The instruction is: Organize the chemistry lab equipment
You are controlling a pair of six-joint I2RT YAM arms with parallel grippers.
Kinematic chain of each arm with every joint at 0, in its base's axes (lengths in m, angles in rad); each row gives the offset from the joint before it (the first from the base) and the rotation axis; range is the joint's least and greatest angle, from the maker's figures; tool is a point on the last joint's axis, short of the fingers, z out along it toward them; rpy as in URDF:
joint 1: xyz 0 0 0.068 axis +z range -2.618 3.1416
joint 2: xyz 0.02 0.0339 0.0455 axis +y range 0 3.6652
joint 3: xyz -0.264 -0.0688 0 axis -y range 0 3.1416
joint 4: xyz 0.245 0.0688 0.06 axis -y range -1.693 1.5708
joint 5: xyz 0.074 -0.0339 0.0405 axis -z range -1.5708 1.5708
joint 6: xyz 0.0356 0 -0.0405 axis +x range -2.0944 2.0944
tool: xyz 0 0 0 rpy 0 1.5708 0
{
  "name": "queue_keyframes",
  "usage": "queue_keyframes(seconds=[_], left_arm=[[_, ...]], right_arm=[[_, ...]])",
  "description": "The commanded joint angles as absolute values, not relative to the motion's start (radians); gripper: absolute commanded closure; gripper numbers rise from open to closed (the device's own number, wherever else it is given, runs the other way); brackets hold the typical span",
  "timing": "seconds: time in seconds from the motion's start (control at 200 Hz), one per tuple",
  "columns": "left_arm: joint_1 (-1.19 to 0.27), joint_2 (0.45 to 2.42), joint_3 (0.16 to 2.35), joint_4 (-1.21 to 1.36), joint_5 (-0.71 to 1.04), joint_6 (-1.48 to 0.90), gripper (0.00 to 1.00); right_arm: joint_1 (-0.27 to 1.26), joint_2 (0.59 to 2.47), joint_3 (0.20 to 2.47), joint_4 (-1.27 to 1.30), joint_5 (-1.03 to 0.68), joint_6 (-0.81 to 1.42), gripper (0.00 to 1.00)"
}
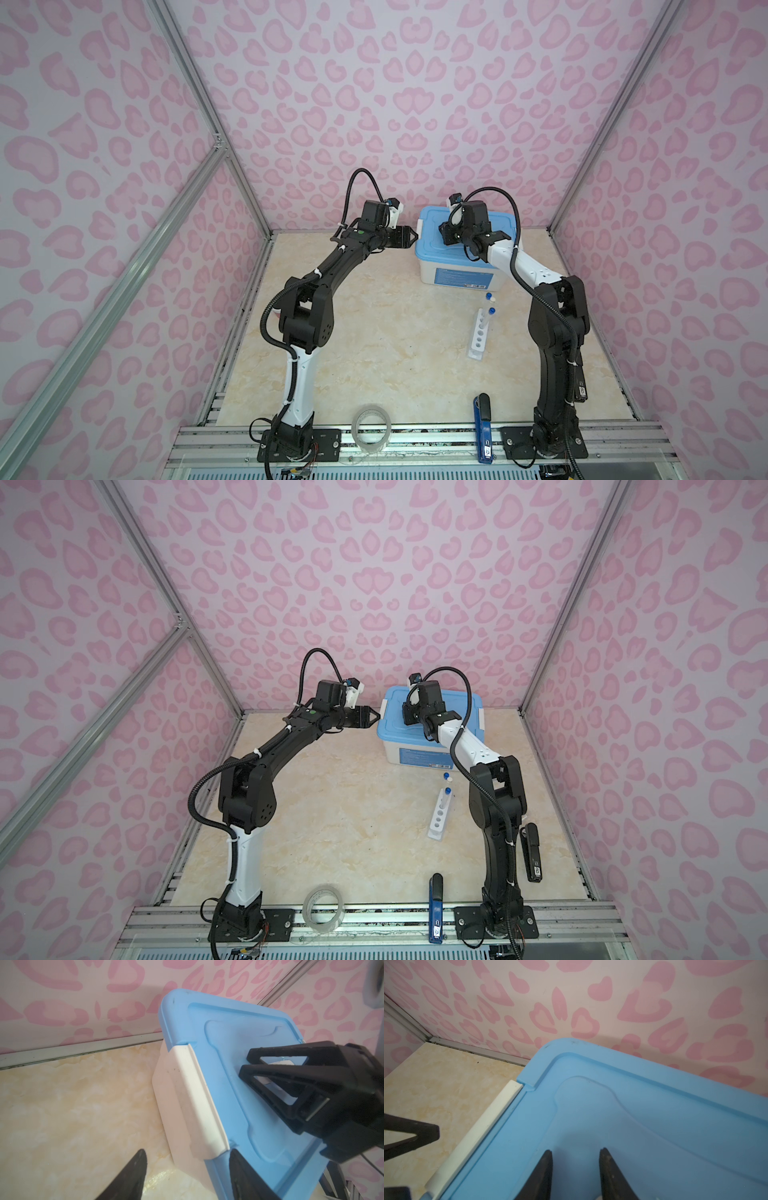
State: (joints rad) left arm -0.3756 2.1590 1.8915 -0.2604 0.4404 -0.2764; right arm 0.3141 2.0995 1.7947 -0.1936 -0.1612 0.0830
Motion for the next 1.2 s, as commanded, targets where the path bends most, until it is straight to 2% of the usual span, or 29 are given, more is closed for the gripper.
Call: queue_keyframes(seconds=[0.0,0.225,0.48,0.775,1.07,1.2], left_arm=[[-0.354,1.730,1.767,-0.076,0.442,-0.267,0.34],[-0.322,1.477,1.418,0.156,0.327,-0.237,0.28],[-0.291,1.252,1.152,0.252,0.198,-0.207,0.28],[-0.288,1.032,0.843,0.316,-0.037,-0.157,0.27],[-0.285,0.791,0.483,0.387,-0.347,-0.130,0.23],[-0.286,0.743,0.341,0.471,-0.474,-0.119,0.22]], right_arm=[[0.315,2.103,1.789,-0.416,-0.155,0.091,0.61],[0.323,2.008,1.781,-0.424,-0.121,0.067,0.60],[0.329,1.839,1.698,-0.352,-0.059,0.048,0.58],[0.332,1.479,1.381,-0.216,0.050,0.024,0.46],[0.331,0.976,0.921,-0.084,0.274,-0.011,0.29],[0.325,0.800,0.713,-0.018,0.402,-0.028,0.22]])
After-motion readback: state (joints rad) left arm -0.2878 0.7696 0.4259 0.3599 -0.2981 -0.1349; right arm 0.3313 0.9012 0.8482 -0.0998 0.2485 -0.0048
